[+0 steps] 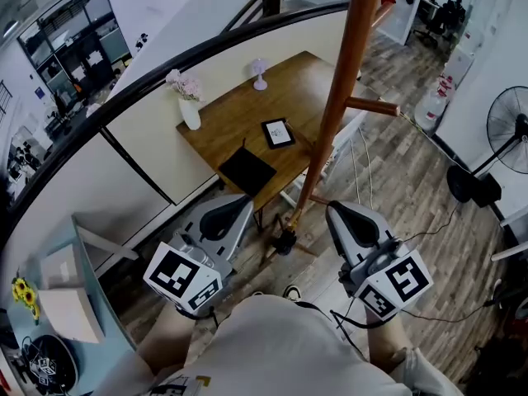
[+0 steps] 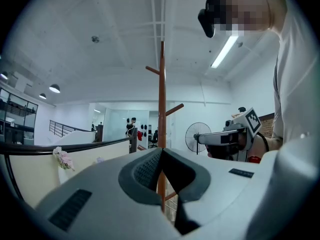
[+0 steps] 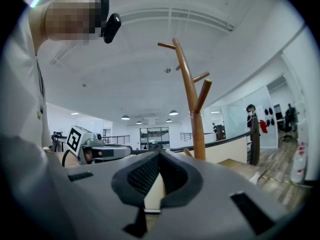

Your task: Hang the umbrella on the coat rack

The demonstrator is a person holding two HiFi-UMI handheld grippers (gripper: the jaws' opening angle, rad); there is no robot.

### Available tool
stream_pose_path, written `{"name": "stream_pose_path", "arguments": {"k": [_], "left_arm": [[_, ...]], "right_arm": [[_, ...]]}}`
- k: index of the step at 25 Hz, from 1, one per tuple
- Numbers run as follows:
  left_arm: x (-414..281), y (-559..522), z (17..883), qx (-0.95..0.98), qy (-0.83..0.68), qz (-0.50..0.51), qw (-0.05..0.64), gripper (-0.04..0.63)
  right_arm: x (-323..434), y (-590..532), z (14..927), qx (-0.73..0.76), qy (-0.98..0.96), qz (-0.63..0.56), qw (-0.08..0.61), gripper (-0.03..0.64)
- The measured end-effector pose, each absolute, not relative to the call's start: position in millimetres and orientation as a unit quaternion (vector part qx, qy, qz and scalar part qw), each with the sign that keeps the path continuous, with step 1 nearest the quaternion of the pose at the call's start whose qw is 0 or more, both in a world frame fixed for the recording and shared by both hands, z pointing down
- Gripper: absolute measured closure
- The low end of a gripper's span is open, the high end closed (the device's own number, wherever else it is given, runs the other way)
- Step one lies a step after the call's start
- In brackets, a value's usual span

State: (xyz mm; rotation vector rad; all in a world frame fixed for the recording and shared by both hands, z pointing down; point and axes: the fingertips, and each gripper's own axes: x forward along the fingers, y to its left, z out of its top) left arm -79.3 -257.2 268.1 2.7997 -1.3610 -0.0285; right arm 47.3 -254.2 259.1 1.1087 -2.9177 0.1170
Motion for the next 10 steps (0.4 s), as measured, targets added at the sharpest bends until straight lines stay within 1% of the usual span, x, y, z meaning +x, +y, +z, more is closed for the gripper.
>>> {"name": "stream_pose_path", "arguments": {"k": [10], "left_arm": [[-80.1, -255.9, 267.1, 0.897, -0.443, 0.006, 0.005, 0.594]], "right_arm": [[48.0, -255.0, 254.1, 0.356, -0.934, 0.032, 0.014, 0.614]]}}
